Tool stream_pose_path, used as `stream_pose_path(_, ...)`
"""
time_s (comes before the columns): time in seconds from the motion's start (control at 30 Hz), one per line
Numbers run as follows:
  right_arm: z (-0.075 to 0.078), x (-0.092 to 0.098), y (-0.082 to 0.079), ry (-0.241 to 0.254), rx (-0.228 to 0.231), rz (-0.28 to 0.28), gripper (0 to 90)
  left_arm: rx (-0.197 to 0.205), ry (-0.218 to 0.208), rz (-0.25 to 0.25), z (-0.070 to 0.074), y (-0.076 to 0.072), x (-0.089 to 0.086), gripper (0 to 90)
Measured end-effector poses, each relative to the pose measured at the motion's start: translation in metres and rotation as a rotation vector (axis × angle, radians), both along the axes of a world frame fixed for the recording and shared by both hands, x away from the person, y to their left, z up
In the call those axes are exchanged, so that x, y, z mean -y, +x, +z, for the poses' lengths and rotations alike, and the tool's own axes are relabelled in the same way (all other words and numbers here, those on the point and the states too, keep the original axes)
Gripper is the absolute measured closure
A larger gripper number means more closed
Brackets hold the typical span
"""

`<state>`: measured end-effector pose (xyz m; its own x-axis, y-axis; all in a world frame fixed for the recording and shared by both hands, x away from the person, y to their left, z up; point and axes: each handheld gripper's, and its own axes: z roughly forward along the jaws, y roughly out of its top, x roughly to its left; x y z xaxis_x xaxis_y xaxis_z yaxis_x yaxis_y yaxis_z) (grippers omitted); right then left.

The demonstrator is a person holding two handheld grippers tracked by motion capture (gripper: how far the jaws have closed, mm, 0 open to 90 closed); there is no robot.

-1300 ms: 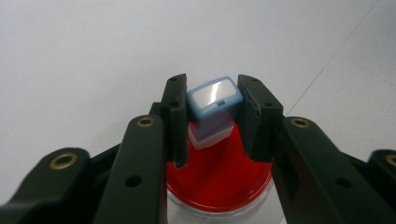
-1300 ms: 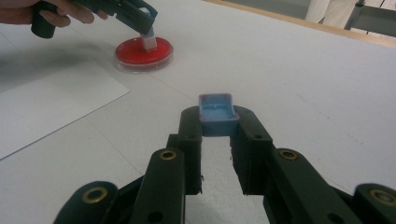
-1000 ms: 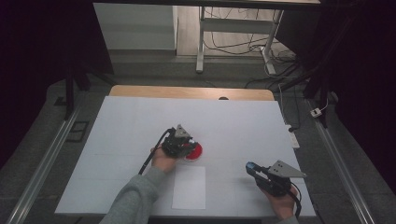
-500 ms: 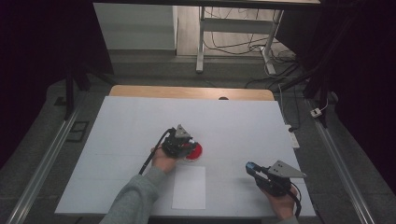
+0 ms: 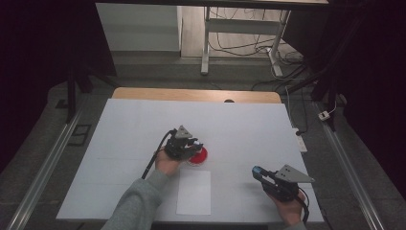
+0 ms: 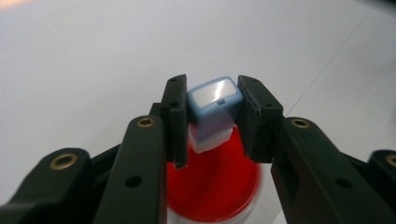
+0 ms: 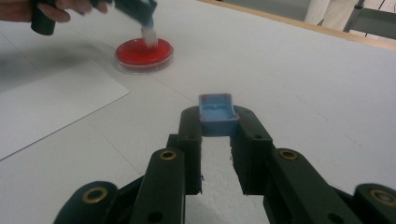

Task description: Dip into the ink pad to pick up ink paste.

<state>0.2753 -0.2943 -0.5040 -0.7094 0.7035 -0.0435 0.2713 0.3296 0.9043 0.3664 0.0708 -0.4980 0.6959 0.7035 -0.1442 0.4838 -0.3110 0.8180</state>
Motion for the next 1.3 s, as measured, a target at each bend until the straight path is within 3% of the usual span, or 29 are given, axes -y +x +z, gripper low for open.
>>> stream_pose_path(0.13, 0.000, 0.001, 0.001, 0.003, -0.004, -0.003, 73.7, 0.028, 0.018, -0.015, 0.014, -0.006, -0.005, 65.8)
stream_pose_path(0.47, 0.000, 0.000, 0.000, 0.001, -0.001, -0.001, 73.7, 0.017, 0.016, -0.055, 0.024, -0.021, -0.012, 65.7)
stream_pose_path(1.3, -0.001, -0.001, 0.000, 0.000, -0.003, 0.002, 73.7, -0.003, -0.028, -0.132, 0.031, -0.046, -0.028, 65.6)
